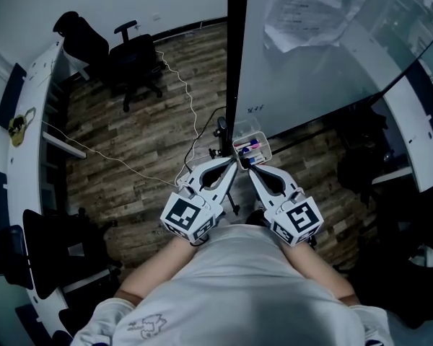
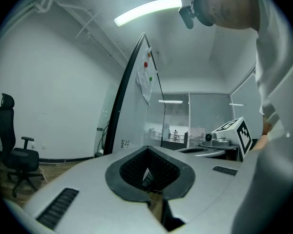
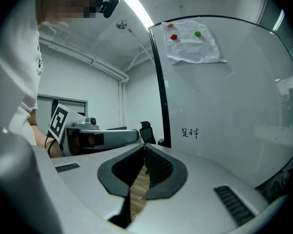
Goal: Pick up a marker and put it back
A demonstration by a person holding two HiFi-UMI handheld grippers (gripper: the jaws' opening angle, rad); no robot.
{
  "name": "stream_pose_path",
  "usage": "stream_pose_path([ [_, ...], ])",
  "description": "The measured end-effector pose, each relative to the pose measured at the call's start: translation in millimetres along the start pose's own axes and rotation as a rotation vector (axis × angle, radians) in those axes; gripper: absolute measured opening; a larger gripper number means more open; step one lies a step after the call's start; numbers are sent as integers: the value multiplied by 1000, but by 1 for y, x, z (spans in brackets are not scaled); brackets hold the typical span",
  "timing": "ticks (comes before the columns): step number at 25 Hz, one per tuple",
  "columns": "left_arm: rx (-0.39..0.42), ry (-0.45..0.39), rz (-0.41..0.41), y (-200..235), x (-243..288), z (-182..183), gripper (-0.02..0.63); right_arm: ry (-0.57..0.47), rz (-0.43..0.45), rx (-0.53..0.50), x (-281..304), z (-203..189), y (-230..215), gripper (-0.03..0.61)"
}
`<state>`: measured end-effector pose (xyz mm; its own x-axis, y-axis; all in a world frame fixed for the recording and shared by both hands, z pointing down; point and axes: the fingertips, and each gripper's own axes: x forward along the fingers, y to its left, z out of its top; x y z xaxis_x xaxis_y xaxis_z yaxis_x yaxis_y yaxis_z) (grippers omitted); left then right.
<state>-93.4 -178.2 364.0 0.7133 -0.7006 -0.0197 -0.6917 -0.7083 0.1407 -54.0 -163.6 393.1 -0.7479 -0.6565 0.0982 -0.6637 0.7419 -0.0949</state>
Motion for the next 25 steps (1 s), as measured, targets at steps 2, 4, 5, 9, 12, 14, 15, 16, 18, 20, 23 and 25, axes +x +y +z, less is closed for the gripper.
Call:
stream_pose_path([
  [2, 17, -5, 33, 10, 8, 0, 5, 8, 19, -9, 9, -2, -12, 12],
  [4, 13, 2, 58, 18, 16, -4, 5, 24, 49, -25, 19, -5, -21, 12],
  [5, 3, 7, 69, 21, 19, -7, 5, 35, 65, -33, 23, -7, -24, 12],
  [9, -31, 18, 121, 40, 33, -15, 5, 69, 115, -41, 40, -16, -37, 12],
  [12, -51, 38, 149, 49, 41, -27, 5, 103, 131, -54, 49, -25, -50, 12],
  [14, -65, 56, 170, 56, 44, -37, 5, 129, 138, -38, 55, -35, -59, 12],
  [15, -68, 64, 180, 60, 46, -43, 5, 143, 146, -26, 59, -40, -63, 12],
  [16, -69, 73, 189, 63, 47, -49, 5, 156, 159, -16, 62, -45, -65, 12],
  [18, -82, 91, 202, 67, 48, -63, 5, 181, 186, 2, 67, -56, -67, 12],
  [20, -102, 110, 213, 71, 47, -76, 5, 200, 208, 12, 72, -64, -66, 12],
  [23, -106, 126, 226, 75, 46, -86, 5, 216, 234, 2, 77, -73, -62, 14],
  [25, -114, 134, 235, 76, 46, -91, 5, 230, 247, 1, 79, -80, -60, 15],
])
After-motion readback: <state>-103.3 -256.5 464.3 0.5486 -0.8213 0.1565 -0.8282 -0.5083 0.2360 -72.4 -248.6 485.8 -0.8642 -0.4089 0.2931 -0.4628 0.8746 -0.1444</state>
